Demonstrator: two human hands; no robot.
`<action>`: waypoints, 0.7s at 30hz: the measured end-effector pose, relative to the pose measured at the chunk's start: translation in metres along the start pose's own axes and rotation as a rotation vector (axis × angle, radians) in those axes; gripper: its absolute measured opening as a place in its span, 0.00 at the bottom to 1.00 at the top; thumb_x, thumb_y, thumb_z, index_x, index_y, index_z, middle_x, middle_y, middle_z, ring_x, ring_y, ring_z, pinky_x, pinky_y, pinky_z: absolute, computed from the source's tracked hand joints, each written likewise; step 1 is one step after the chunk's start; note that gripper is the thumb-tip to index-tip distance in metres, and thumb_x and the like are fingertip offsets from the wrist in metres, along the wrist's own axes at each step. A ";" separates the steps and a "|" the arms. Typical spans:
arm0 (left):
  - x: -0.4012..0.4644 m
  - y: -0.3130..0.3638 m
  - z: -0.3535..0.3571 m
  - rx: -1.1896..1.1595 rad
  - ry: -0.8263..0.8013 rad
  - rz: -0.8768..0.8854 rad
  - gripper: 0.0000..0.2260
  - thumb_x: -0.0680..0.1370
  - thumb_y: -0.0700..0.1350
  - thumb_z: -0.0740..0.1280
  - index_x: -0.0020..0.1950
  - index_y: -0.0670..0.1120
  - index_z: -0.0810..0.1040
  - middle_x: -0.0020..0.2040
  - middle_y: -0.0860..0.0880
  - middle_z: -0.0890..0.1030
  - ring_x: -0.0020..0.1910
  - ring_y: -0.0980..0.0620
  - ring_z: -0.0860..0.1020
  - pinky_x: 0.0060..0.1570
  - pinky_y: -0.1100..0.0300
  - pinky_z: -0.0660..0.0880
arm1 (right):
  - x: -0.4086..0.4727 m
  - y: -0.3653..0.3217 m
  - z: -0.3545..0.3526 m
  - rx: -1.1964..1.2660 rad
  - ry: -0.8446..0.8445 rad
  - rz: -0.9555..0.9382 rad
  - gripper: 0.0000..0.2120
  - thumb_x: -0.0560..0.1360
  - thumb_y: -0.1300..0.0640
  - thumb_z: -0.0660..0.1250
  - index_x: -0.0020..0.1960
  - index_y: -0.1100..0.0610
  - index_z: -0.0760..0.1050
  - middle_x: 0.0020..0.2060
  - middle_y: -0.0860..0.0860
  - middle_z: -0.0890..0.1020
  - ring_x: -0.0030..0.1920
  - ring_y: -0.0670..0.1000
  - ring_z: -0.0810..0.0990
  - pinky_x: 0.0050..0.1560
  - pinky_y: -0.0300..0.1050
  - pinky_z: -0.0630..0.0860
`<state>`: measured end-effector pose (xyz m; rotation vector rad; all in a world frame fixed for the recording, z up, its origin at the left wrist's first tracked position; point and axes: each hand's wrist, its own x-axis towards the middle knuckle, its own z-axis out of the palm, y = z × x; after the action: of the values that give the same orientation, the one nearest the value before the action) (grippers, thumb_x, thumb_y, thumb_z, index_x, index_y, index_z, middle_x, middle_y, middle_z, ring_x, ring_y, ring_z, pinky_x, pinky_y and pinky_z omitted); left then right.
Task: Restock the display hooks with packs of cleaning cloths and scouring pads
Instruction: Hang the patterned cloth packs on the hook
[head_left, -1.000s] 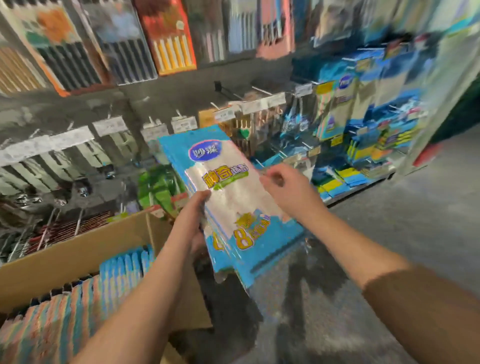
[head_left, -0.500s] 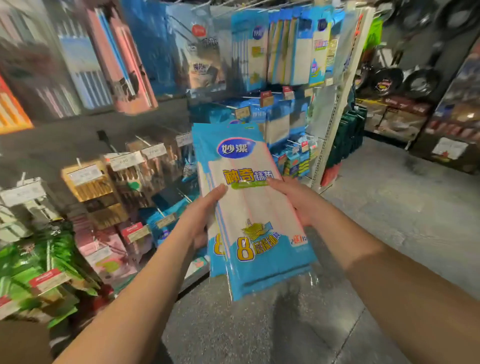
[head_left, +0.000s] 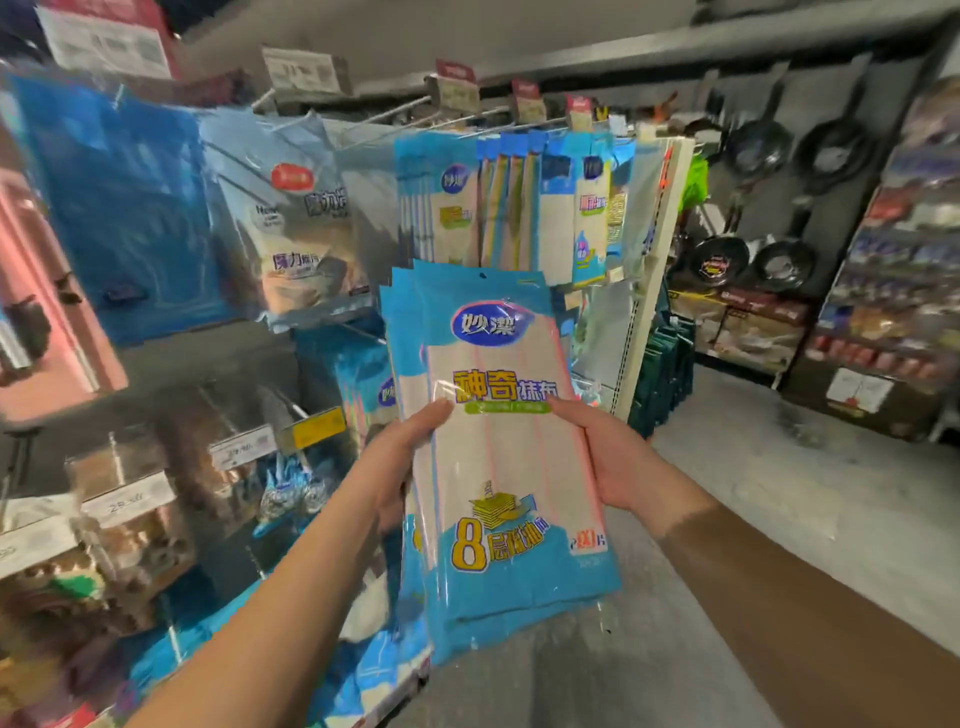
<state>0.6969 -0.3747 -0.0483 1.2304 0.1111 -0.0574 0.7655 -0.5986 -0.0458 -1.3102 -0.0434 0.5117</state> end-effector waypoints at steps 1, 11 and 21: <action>0.021 0.008 0.001 0.022 0.014 0.014 0.12 0.80 0.49 0.68 0.61 0.46 0.82 0.54 0.43 0.86 0.51 0.44 0.86 0.53 0.50 0.80 | 0.014 -0.013 -0.003 -0.017 -0.015 -0.024 0.24 0.69 0.49 0.73 0.64 0.56 0.79 0.55 0.57 0.85 0.52 0.57 0.84 0.53 0.53 0.79; 0.167 0.062 0.018 0.072 -0.037 0.118 0.26 0.71 0.51 0.73 0.68 0.44 0.78 0.59 0.41 0.84 0.57 0.39 0.83 0.61 0.44 0.77 | 0.169 -0.194 -0.021 -0.274 0.141 -0.600 0.15 0.77 0.61 0.71 0.53 0.48 0.67 0.46 0.54 0.81 0.40 0.53 0.80 0.38 0.45 0.76; 0.301 0.088 0.064 0.081 0.090 0.231 0.19 0.77 0.49 0.67 0.67 0.47 0.77 0.57 0.42 0.85 0.51 0.41 0.86 0.49 0.46 0.83 | 0.319 -0.292 -0.072 -0.228 -0.190 -0.593 0.16 0.77 0.68 0.67 0.60 0.54 0.77 0.52 0.55 0.83 0.43 0.54 0.85 0.43 0.46 0.83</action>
<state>1.0080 -0.4008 0.0209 1.3200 0.0444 0.1967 1.1691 -0.5901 0.1248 -1.3863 -0.6444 0.1199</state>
